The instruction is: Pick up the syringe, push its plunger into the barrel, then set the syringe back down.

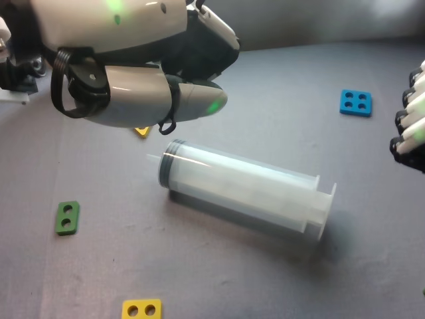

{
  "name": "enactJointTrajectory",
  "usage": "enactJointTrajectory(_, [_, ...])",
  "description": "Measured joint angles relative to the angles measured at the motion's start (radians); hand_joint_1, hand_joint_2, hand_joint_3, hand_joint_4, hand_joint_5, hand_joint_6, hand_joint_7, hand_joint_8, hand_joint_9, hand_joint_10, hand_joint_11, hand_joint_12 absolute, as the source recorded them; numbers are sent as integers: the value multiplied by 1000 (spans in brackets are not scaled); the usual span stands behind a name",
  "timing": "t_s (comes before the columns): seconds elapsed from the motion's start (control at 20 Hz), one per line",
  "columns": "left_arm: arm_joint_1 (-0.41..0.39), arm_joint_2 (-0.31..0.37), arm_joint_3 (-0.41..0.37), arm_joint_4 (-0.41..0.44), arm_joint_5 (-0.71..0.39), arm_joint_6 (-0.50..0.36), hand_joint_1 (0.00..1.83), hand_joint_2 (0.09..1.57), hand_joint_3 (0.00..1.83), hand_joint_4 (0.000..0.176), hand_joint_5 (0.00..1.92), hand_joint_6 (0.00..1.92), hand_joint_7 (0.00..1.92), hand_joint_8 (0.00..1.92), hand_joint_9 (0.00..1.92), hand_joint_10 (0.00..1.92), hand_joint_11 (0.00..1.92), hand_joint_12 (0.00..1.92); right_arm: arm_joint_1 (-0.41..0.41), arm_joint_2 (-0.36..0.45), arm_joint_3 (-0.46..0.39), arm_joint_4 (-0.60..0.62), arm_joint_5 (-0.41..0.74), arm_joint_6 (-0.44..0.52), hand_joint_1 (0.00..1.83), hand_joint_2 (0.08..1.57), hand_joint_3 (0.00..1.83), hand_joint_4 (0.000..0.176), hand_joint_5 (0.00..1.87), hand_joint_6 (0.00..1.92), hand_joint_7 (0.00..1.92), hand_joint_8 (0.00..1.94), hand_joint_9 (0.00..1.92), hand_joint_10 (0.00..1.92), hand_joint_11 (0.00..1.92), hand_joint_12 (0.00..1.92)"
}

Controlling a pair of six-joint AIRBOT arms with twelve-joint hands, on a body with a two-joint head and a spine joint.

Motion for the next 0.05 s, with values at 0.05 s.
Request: enactJointTrajectory(0.05, [0, 0, 0, -1, 4, 0, 191, 1571, 103, 0, 655, 1921, 763, 1921, 754, 1921, 854, 1921, 0, 0, 0, 0, 3, 0, 277, 1571, 22, 0, 864, 1921, 900, 1941, 870, 1921, 876, 1921])
